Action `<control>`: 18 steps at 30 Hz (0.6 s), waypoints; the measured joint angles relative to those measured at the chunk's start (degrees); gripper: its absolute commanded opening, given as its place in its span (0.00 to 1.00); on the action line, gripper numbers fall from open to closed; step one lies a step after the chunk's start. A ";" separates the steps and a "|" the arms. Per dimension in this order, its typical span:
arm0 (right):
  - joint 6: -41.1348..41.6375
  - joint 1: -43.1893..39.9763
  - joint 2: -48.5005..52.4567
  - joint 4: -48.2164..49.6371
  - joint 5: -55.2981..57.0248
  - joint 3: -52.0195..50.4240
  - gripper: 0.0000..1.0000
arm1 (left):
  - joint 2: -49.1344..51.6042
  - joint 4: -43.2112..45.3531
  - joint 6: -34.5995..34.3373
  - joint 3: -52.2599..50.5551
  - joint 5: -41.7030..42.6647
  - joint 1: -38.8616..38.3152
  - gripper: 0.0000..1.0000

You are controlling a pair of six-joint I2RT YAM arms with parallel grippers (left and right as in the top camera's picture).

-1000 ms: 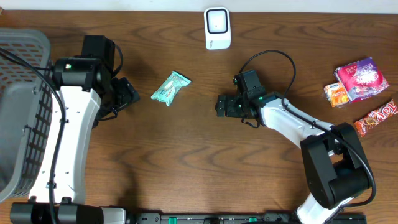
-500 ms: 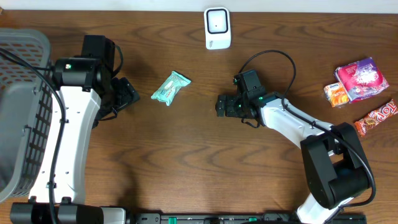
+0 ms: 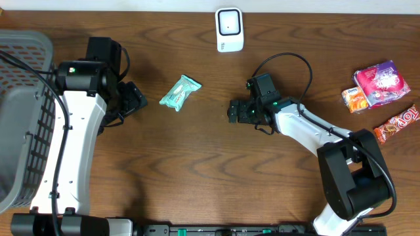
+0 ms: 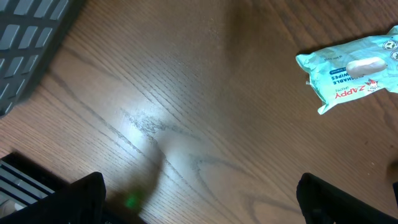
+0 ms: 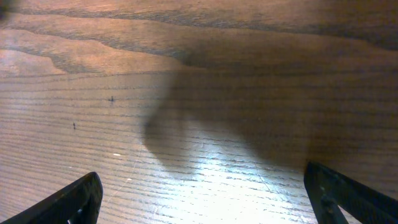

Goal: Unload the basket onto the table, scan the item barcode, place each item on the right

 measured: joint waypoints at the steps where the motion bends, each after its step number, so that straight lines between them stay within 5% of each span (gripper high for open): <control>1: 0.02 0.00 0.00 0.00 0.00 0.00 0.99 | 0.00 0.00 0.00 0.00 0.00 0.00 0.98; 18: 0.02 0.00 0.00 1.07 0.00 0.00 0.99 | 0.00 0.00 0.00 0.00 0.00 0.00 0.98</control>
